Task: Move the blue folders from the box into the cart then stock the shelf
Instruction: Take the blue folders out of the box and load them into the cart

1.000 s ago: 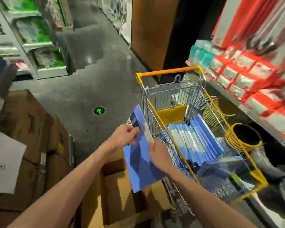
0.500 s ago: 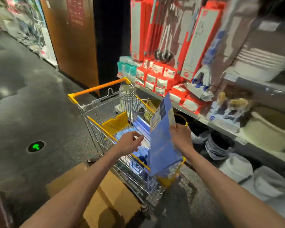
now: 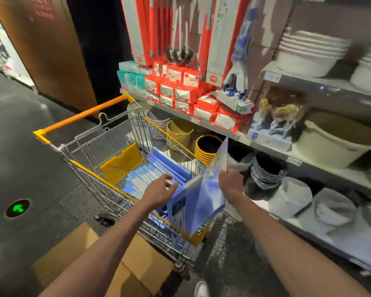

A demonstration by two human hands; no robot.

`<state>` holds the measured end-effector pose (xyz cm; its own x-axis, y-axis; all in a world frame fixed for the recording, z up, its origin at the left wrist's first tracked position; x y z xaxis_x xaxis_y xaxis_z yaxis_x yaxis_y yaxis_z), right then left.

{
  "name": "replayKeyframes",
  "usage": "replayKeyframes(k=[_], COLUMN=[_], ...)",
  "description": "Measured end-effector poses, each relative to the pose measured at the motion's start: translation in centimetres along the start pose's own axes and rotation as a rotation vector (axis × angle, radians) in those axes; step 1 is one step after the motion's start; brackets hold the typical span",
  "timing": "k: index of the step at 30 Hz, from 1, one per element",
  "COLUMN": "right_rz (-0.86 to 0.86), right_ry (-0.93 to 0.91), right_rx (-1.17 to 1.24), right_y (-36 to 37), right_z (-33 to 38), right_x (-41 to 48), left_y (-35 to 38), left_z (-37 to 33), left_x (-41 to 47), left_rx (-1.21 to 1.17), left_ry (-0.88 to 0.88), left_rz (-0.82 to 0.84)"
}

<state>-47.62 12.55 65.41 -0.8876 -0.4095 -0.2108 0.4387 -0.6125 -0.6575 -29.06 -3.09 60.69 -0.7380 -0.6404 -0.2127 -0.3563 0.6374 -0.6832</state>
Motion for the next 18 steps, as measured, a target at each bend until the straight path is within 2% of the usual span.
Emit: replayKeyframes(k=[9,14,18], right_rz=[0.174,0.351,0.389], right_ry=[0.122,0.119,0.232], right_rx=[0.004,0.025,0.091], right_y=[5.8,9.1,10.8], right_z=[-1.3,-1.9,-4.1], right_x=[7.1,8.7,10.3], left_y=[4.9,7.6,9.2], left_z=[2.5,4.5,5.8], left_x=[10.3,11.4,12.1], left_rx=[0.218,0.18,0.075], left_ry=[-0.16,-0.299,-0.383], left_rz=[0.17,0.226,0.31])
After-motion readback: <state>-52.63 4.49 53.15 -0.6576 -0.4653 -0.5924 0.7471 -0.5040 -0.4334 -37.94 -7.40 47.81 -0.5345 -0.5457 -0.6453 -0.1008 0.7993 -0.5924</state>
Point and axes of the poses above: each hand's wrist, its own x-axis towards the middle knuckle, its own y-axis out of the palm, z = x × y, the point moved 6 cm from there along x, towards the middle knuckle, and after that the axes turned 3 degrees about z, right-handed, at the moved point
